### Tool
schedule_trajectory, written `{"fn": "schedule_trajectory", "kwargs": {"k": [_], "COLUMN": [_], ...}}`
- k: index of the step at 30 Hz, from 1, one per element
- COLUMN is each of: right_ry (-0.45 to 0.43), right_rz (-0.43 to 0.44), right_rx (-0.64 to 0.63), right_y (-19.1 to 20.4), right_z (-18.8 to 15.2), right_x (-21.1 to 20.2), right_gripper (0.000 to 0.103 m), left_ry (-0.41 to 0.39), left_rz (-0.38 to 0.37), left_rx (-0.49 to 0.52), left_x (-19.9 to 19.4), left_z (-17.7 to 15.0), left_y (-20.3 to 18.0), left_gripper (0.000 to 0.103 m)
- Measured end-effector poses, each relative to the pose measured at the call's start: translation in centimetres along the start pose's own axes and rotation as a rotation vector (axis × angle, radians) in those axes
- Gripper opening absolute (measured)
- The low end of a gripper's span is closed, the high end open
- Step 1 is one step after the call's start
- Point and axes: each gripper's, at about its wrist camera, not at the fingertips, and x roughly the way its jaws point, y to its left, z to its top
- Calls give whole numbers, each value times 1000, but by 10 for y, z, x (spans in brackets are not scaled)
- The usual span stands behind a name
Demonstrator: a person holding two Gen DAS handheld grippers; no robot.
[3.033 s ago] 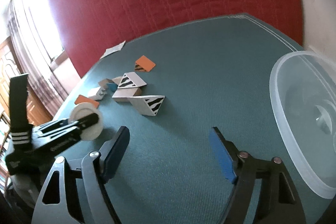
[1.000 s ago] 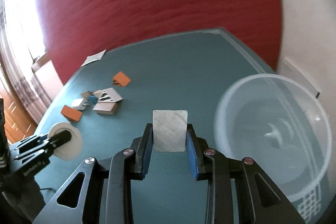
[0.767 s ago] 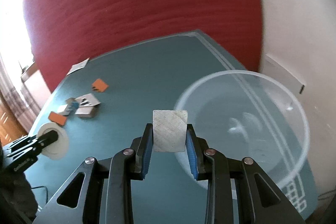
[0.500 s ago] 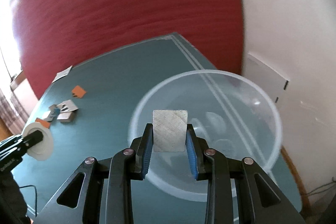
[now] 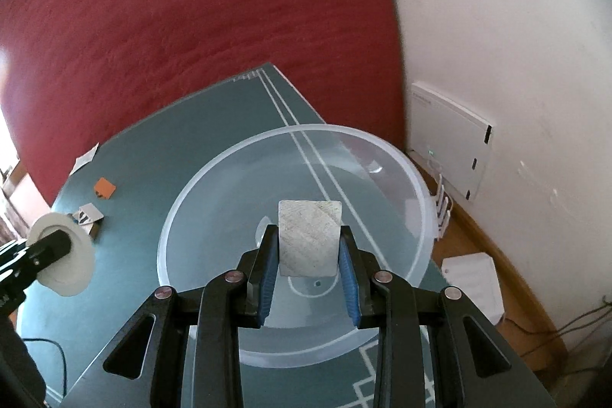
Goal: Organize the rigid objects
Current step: 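Carry both objects to the clear bin while the right tool drops the striped block inside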
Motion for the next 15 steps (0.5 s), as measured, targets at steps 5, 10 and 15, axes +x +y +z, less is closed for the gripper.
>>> {"fn": "schedule_trajectory", "kwargs": {"k": [5,10,15], "right_ry": [-4,-16,-31], "right_rz": [-8,-14,-28], "right_rx": [27,26,23], "right_y": [-5,-7,-8], "right_z": [1,1,1], "right_x": [4,2,0], "right_gripper": [31,31,32], "left_ry": [18,24,28], "left_rz": [-38,-61,-63], "left_rx": [29,63,80], "left_x": [17,24,31], "left_z": [8,11,15], "left_y": [-21,-42,-49], "left_gripper": [22,22,22]}}
